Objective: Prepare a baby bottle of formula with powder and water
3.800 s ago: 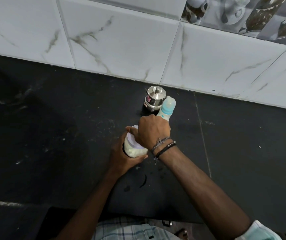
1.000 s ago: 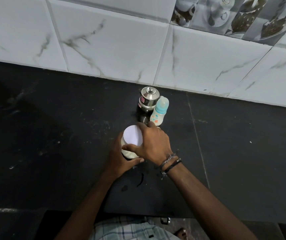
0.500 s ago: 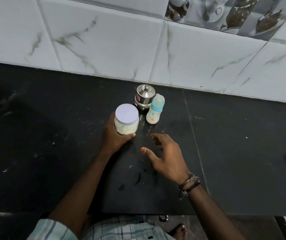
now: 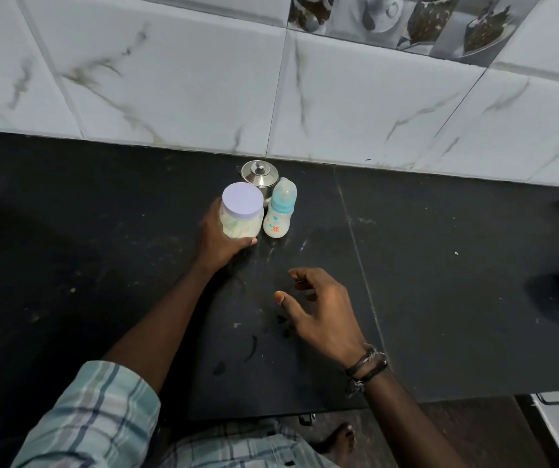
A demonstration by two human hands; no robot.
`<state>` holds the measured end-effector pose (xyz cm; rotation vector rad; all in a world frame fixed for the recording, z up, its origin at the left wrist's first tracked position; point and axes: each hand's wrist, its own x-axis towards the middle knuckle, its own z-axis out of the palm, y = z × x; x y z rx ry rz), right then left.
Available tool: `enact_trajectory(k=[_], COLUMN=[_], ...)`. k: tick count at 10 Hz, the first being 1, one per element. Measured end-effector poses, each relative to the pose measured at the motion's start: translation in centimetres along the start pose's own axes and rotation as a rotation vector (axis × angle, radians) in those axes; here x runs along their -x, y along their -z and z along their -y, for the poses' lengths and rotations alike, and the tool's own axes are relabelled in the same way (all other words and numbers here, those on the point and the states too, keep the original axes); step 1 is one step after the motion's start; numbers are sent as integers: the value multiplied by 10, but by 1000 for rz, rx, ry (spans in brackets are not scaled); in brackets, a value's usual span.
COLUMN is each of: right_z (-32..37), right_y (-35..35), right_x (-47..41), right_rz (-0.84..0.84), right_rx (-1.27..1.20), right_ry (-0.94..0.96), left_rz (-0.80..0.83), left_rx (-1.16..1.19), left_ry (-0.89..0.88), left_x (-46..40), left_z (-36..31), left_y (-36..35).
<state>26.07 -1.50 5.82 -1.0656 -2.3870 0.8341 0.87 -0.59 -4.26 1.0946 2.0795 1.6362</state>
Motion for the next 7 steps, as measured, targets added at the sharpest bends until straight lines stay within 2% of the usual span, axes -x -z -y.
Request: enact_trajectory(k=[5, 7], right_z=[-4, -9], right_y=[-5, -3], right_x=[6, 11], right_rz=[47, 40], right_rx=[-29, -55], right_ry=[-6, -26], left_rz=[11, 20], left_rx=[-67, 29], left_ry=[17, 3], left_x=[-2, 0], left_z=[-6, -3], left_y=[1, -1])
